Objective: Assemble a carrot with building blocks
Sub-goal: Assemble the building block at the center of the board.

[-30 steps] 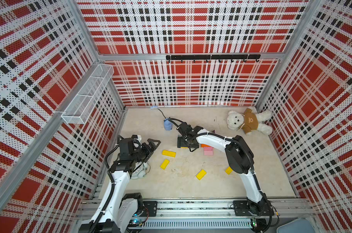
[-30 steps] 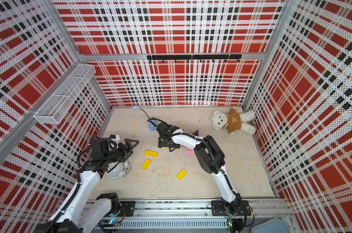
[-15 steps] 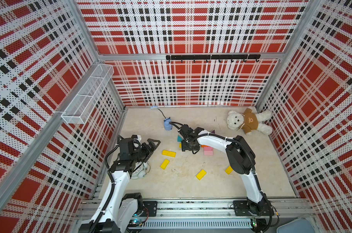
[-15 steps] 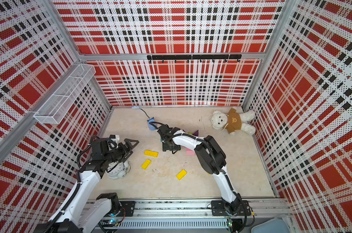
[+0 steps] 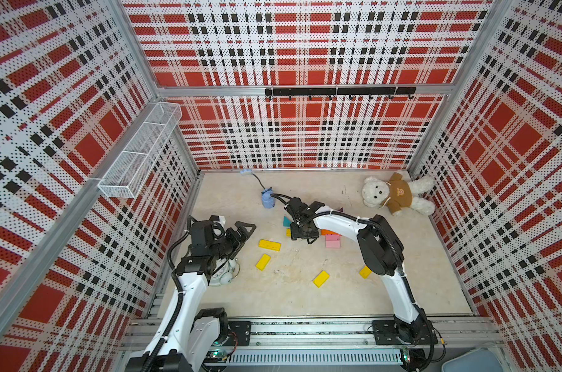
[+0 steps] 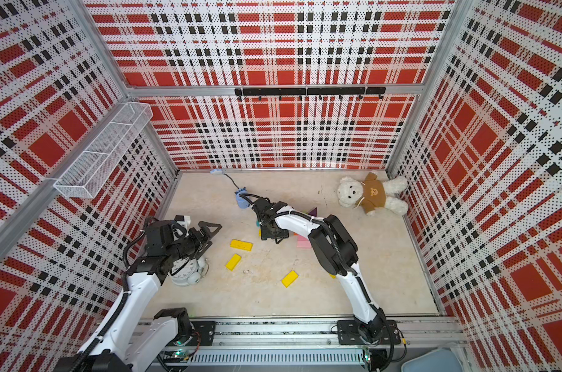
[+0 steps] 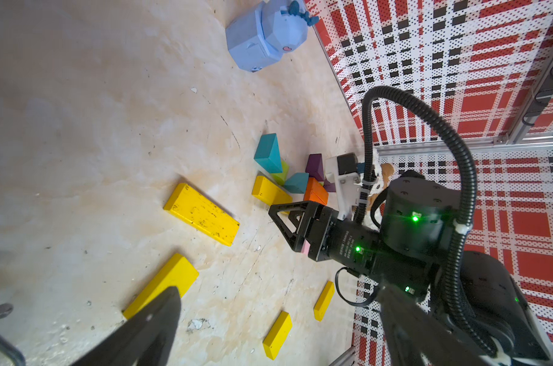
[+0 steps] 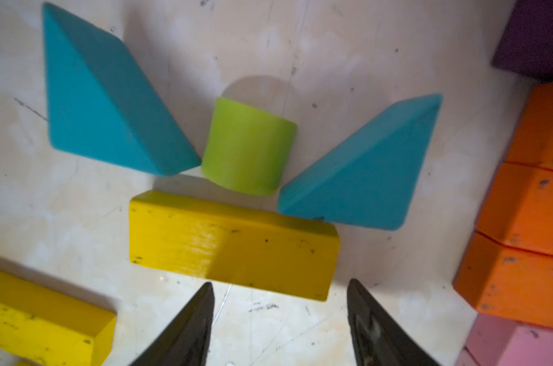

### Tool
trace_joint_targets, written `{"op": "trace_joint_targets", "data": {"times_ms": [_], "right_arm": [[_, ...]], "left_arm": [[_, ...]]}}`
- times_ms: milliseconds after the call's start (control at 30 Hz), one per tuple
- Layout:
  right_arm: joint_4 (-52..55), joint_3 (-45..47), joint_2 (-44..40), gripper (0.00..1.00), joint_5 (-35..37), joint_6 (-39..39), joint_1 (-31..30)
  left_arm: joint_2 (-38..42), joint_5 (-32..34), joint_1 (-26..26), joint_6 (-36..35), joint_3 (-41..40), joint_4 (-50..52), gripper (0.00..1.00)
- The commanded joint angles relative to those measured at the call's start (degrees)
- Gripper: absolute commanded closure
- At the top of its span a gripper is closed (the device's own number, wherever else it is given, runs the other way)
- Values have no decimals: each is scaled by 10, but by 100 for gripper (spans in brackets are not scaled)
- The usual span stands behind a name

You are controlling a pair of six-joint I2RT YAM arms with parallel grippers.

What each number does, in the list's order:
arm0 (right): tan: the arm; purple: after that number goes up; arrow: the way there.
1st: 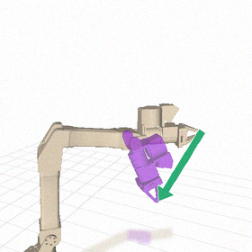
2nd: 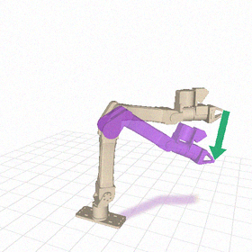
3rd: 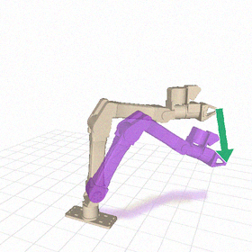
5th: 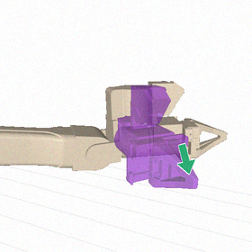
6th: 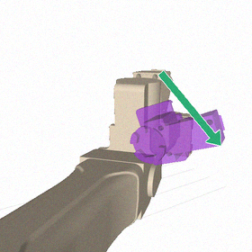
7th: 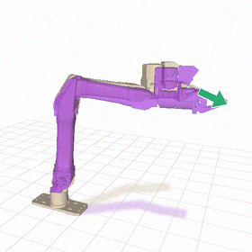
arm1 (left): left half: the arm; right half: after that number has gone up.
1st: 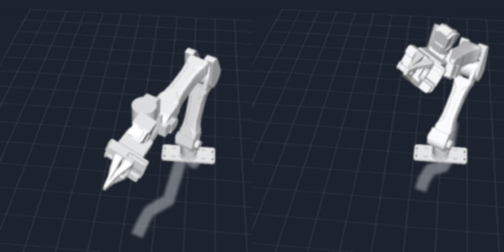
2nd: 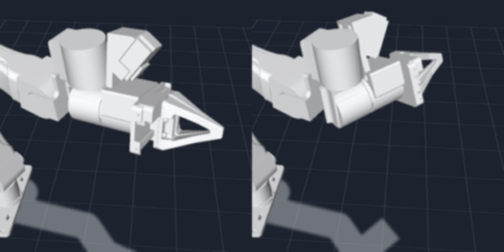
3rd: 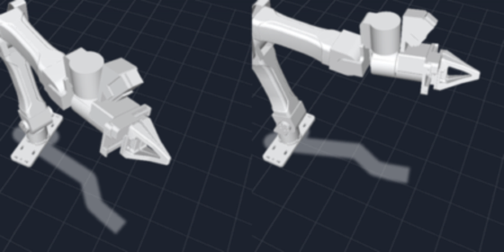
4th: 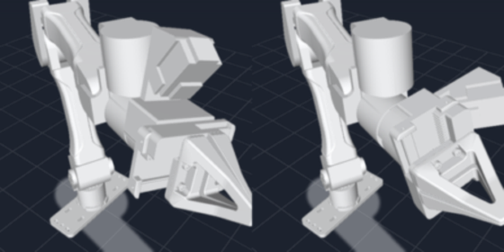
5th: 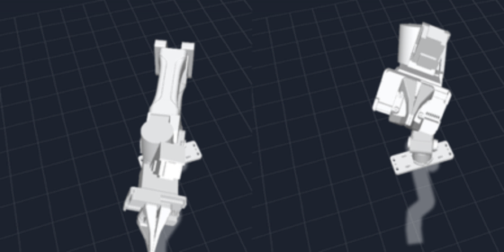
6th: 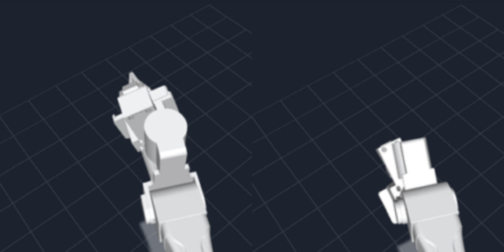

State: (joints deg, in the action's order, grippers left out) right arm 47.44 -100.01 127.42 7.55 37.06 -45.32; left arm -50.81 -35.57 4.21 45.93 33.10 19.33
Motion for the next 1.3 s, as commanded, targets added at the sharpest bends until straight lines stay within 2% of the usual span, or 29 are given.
{"op": "trace_joint_targets", "data": {"times_ms": [0,567,1267], "right_arm": [[2,-20,14,31,4,-3,1],[5,-42,27,31,2,9,7],[11,-23,19,29,5,-20,15]], "left_arm": [[3,4,5,-8,-5,2,0],[-2,3,6,-8,-3,0,0],[-3,4,6,-7,-6,0,0]]}}
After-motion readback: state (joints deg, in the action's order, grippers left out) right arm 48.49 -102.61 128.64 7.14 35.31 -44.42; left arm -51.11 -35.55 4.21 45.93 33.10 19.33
